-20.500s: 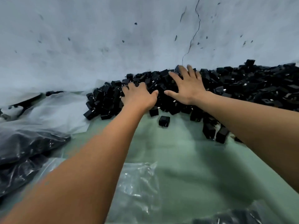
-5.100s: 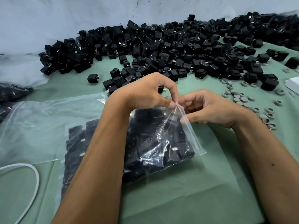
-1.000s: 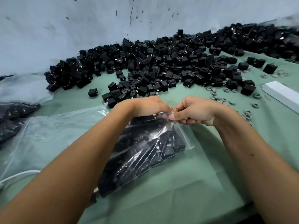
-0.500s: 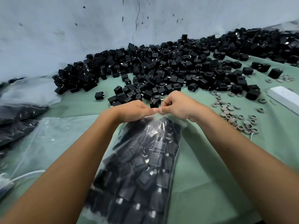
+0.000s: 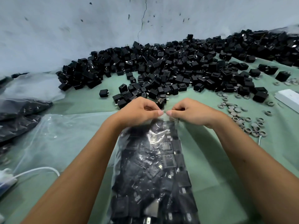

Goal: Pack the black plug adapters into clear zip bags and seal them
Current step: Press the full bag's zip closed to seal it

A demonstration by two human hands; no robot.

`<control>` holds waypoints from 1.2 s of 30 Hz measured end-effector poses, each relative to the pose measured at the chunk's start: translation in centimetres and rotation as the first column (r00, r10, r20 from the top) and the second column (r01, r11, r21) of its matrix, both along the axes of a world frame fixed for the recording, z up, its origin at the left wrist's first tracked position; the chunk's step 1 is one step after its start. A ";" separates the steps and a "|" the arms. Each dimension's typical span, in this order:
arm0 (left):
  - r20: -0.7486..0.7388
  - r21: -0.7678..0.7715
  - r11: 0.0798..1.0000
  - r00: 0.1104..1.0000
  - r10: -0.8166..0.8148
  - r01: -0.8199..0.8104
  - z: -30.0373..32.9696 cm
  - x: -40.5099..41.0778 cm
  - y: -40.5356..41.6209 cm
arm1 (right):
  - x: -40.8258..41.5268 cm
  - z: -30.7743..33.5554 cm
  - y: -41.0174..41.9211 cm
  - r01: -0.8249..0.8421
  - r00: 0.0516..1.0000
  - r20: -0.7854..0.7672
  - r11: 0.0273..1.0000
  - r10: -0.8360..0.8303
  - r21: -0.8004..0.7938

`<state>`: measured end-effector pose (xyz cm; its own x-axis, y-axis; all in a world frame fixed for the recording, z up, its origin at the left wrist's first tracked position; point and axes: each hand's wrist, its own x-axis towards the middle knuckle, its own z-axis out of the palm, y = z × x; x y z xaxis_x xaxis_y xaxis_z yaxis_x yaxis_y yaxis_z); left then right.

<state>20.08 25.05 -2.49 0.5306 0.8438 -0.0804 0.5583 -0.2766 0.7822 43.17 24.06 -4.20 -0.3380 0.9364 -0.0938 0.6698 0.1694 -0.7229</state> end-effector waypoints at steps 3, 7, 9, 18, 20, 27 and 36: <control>0.013 -0.024 1.000 1.000 -0.005 0.005 -0.4 0.6 0.6 | 0.4 -0.1 -0.4 -0.042 0.998 -0.045 0.997 0.040 -0.062; 0.017 -0.117 0.993 1.000 -0.008 0.010 -0.4 -0.1 1.1 | 0.3 -0.8 -0.3 0.014 0.984 -0.173 0.994 -0.033 -0.112; 0.018 -0.184 0.983 0.999 -0.027 0.030 0.0 -0.3 1.2 | 0.1 -1.0 -0.1 0.029 0.980 -0.193 0.992 -0.052 -0.125; -0.125 -0.236 0.970 0.989 -0.085 0.054 0.7 -0.6 2.2 | -1.2 -1.6 0.5 0.055 0.924 -0.367 0.988 -0.104 -0.141; -0.152 -0.251 0.967 0.985 -0.084 0.044 0.5 -0.1 2.4 | -1.2 -1.9 0.4 0.091 0.886 -0.440 0.985 -0.146 -0.144; -0.124 -0.169 0.982 0.987 -0.101 0.079 -0.7 0.8 3.0 | -0.4 -2.6 0.4 0.145 0.836 -0.507 0.976 -0.208 -0.162; -0.115 -0.159 0.985 0.989 -0.090 0.071 -1.0 1.6 3.6 | -0.1 -2.2 -0.2 0.149 0.848 -0.479 0.969 -0.227 -0.196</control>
